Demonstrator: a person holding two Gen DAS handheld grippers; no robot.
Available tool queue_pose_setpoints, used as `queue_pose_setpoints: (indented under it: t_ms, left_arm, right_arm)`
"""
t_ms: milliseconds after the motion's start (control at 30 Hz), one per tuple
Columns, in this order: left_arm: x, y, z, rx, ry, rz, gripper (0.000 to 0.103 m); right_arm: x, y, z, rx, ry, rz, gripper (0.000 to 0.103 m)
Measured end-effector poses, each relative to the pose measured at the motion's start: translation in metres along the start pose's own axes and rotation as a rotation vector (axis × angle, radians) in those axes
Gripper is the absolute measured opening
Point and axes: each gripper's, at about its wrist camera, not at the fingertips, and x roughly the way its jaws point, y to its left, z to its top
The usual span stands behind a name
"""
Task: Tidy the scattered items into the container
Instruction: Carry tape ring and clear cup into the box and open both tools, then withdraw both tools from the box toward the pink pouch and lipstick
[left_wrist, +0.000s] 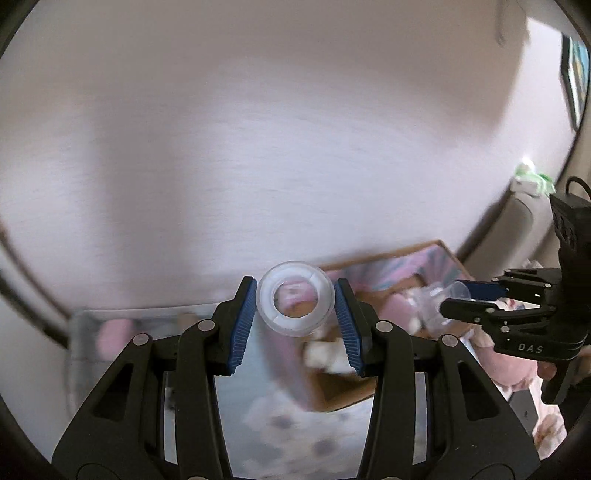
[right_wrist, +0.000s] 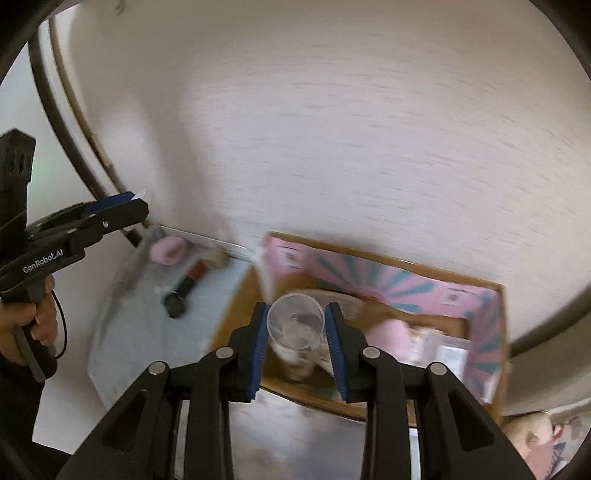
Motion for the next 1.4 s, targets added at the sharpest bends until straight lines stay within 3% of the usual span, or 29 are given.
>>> queue_pose_setpoints:
  t_ms: [167,333,633,700,767,800,833,867,900,933,1300,1400]
  left_arm:
    - [0.041,-0.042,0.002,0.028,0.056,-0.045,0.039]
    - [0.069,-0.069,-0.012,0.063,0.117,-0.037,0.039]
    - [0.118,-0.084,-0.031,0.083,0.185,0.003,0.04]
    - [0.122,-0.083,-0.031,0.078,0.205,-0.018,0.04]
    - [0.125,-0.08,-0.032,0.062,0.247,-0.025,0.055]
    - [0.124,-0.079,-0.033,0.061,0.259,-0.012,0.092]
    - [0.124,-0.078,-0.034,0.061,0.253,-0.006,0.102]
    - [0.12,-0.077,-0.034,0.063,0.244,-0.01,0.103]
    - [0.119,-0.076,-0.035,0.064,0.242,-0.017,0.103]
    - [0.118,-0.075,-0.035,0.068,0.244,-0.011,0.103]
    - [0.075,-0.056,-0.028,0.114,0.2,0.019,0.103]
    - [0.057,-0.048,-0.026,0.137,0.166,0.027,0.103]
  right_arm:
    - [-0.006,-0.044,-0.015,0.031,0.02,-0.036,0.028]
    - [0.002,-0.076,-0.024,0.051,0.05,-0.057,0.028]
    - [0.024,-0.089,-0.034,0.052,0.081,-0.027,0.028]
    - [0.028,-0.086,-0.035,0.047,0.088,-0.02,0.028]
    - [0.035,-0.082,-0.034,0.022,0.107,-0.04,0.028]
    - [0.04,-0.08,-0.034,0.008,0.12,-0.051,0.028]
    - [0.044,-0.078,-0.034,-0.006,0.135,-0.071,0.036]
    - [0.047,-0.077,-0.035,-0.011,0.147,-0.094,0.045]
    - [0.05,-0.078,-0.036,-0.009,0.158,-0.103,0.064]
    - [0.051,-0.08,-0.037,0.004,0.163,-0.1,0.07]
    - [0.032,-0.077,-0.038,0.065,0.16,-0.137,0.07]
    - [0.029,-0.07,-0.035,0.077,0.188,-0.214,0.07]
